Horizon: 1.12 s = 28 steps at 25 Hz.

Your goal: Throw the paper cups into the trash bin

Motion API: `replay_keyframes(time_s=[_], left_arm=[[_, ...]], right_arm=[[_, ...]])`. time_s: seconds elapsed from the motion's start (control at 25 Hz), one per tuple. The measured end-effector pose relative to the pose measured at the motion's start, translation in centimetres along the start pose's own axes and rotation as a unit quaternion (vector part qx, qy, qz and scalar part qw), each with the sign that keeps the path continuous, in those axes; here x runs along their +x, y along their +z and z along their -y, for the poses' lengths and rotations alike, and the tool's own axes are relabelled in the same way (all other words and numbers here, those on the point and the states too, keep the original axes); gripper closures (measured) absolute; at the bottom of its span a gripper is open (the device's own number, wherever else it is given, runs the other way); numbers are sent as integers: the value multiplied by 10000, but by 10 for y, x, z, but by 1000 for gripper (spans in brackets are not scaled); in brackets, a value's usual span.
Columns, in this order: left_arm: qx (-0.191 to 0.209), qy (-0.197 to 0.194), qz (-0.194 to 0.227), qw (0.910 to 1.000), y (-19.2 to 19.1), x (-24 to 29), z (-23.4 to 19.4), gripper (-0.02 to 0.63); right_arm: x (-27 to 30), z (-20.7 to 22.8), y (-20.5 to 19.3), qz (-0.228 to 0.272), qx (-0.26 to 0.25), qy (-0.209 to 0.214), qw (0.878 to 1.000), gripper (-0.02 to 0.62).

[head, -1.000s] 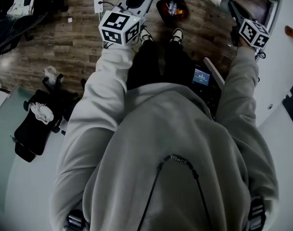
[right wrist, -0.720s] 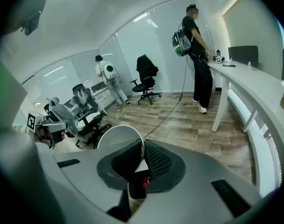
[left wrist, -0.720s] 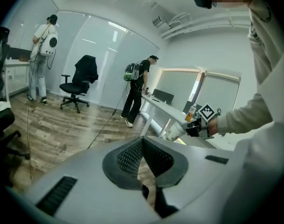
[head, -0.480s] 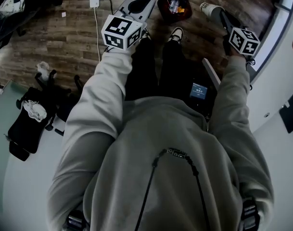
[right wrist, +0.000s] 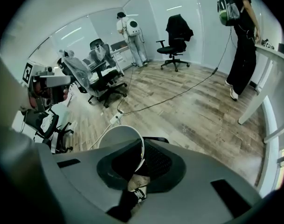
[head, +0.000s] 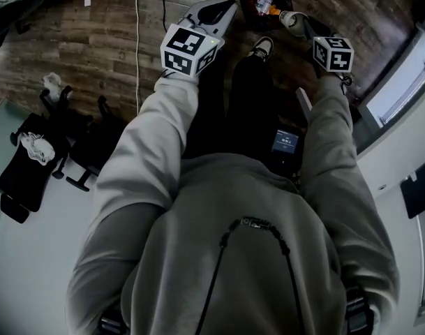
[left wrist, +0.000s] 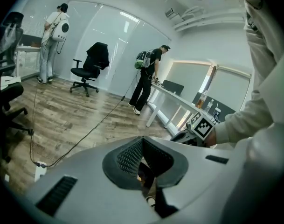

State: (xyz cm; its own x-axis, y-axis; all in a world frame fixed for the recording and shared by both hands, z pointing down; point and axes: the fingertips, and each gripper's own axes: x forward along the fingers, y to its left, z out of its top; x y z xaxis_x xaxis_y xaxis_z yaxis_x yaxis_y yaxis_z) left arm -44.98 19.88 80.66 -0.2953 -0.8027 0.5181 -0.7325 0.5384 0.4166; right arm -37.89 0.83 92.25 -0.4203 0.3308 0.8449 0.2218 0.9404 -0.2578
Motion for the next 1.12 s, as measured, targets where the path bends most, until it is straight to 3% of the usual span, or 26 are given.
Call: replay_keyframes(time_s=[0.4, 0.68, 0.84, 1.12], left_arm=[[-158, -17, -75, 9998, -83, 61, -29, 603], [-236, 145, -19, 9996, -106, 83, -47, 603], [-420, 311, 60, 9986, -113, 83, -54, 603], [-360, 373, 95, 9986, -111, 81, -56, 603]], right_arm=[[112, 15, -78, -541, -338, -65, 9979, 557], [159, 29, -105, -812, -488, 56, 9955, 557], [170, 33, -108, -840, -529, 128, 9950, 557], [177, 38, -105, -811, -595, 171, 9948, 544]])
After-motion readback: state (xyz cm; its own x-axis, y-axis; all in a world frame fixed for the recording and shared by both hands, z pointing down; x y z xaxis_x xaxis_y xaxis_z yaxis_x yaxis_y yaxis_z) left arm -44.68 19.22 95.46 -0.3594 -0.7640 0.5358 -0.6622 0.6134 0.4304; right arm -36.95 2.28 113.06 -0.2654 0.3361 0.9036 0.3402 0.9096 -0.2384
